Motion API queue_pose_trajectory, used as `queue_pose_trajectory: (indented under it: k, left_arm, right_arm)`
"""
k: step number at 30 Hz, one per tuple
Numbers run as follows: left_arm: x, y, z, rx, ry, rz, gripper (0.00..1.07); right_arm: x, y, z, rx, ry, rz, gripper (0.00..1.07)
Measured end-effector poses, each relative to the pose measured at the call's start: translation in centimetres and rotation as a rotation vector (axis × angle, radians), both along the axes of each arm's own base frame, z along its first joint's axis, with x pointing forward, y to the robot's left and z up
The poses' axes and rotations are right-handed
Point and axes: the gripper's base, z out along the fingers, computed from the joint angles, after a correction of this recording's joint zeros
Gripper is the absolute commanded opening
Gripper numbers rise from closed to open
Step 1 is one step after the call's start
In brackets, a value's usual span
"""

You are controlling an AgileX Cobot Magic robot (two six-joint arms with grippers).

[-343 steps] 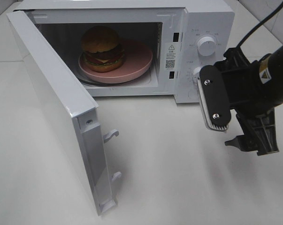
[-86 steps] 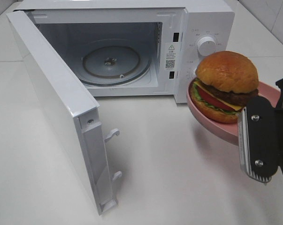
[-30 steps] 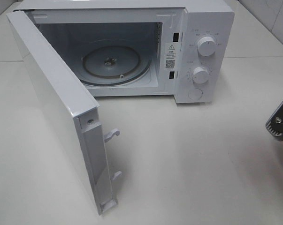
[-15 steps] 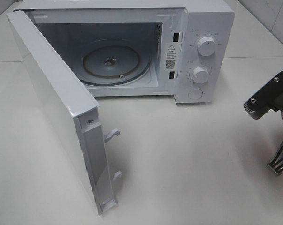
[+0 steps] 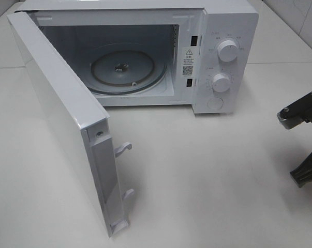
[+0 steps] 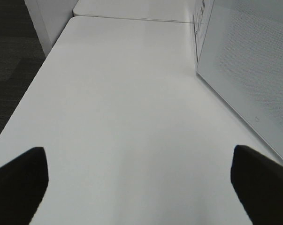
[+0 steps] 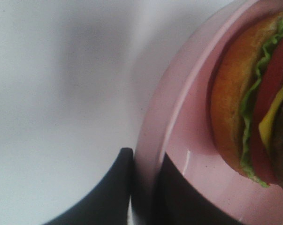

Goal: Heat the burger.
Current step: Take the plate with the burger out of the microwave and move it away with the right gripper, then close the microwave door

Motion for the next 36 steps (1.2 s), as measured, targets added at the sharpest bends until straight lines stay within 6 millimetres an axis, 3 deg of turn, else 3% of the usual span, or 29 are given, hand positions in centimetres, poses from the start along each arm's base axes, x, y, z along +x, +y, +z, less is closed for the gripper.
queue_pose_trajectory:
  k: [7, 15, 21, 27, 30, 32, 33, 36]
  left_arm:
    - [0.0, 0.0, 0.0, 0.000, 0.000, 0.000, 0.98]
    - [0.0, 0.0, 0.0, 0.000, 0.000, 0.000, 0.98]
    - [0.0, 0.0, 0.0, 0.000, 0.000, 0.000, 0.98]
    - [0.0, 0.0, 0.0, 0.000, 0.000, 0.000, 0.98]
    - [0.0, 0.0, 0.0, 0.000, 0.000, 0.000, 0.98]
    - [0.0, 0.0, 0.0, 0.000, 0.000, 0.000, 0.98]
    - [0.0, 0.0, 0.0, 0.000, 0.000, 0.000, 0.98]
    - [0.0, 0.0, 0.0, 0.000, 0.000, 0.000, 0.98]
  right_arm:
    - [0.5, -0.1, -1.4, 0.032, -0.024, -0.101, 0.00]
    - [1.0, 0.3, -4.3, 0.034, 0.017, -0.146, 0.00]
    - [1.2, 0.5, -4.5, 0.058, -0.010, -0.156, 0.02]
    - [1.2, 0.5, -4.5, 0.067, -0.010, -0.170, 0.14]
    - [1.0, 0.6, -4.2, 0.088, -0.017, -0.195, 0.27]
    - [1.0, 0.6, -3.9, 0.095, -0.026, -0.199, 0.31]
    - [0.9, 0.6, -3.1, 0.115, -0.052, -0.197, 0.39]
    - [0.8, 0.7, -1.7, 0.150, -0.095, -0.186, 0.48]
